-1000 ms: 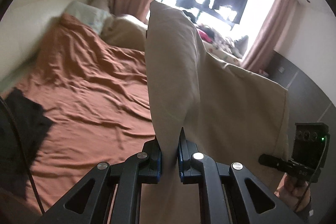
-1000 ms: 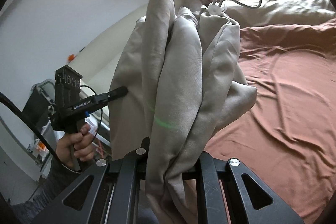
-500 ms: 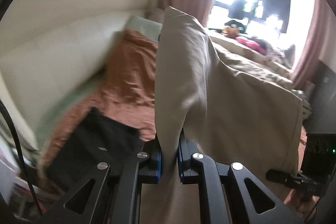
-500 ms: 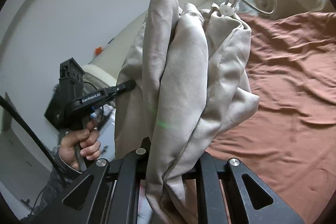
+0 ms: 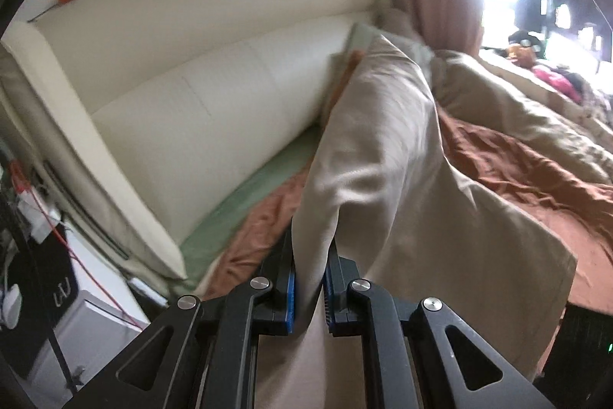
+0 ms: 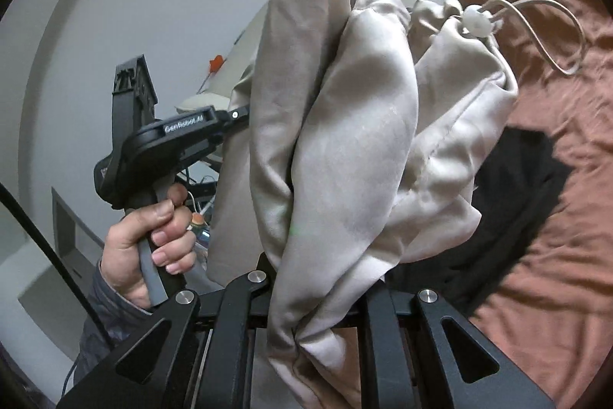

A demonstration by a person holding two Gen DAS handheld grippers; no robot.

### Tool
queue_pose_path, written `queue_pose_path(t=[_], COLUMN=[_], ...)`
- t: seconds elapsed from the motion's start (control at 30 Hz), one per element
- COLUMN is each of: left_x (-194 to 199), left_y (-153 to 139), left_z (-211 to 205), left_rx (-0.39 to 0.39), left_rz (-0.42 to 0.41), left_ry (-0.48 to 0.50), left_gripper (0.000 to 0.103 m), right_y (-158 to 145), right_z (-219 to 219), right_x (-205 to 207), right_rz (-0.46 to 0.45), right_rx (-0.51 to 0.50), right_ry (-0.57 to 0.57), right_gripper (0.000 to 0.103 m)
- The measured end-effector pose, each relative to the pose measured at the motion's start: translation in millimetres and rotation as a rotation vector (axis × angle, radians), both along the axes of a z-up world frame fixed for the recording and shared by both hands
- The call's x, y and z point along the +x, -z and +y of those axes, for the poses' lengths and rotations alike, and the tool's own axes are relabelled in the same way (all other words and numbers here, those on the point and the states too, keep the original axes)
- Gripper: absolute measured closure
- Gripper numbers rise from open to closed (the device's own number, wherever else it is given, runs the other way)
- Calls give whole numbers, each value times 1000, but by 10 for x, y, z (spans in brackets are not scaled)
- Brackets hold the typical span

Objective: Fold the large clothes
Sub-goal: 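Lift the bundle with both grippers and carry it toward the clothes stack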

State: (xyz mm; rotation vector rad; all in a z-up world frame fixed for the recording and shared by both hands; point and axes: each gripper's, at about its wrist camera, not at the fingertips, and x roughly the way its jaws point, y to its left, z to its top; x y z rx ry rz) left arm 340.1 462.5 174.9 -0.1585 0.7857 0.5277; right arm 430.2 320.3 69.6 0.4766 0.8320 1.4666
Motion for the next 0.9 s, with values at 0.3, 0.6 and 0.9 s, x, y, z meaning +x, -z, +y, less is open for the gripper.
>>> queue_pose_path(t=[0.3,0.6,0.9], left_x=[315,853,1083], left_y=[449,1160,1848], left_z=[472,916,924], left_rx=[-4,-18,182], left_rz=[66,164,317], left_ry=[-74,-58,-42], left_gripper=[92,92,59], right_y=[519,977,1266], right_z=[600,888,830], right_x=[281,542,847], right_rz=[115,135,100], right_rx=[5,-43,-125], right_ry=[-15,36,149], right_gripper=[95,95,92])
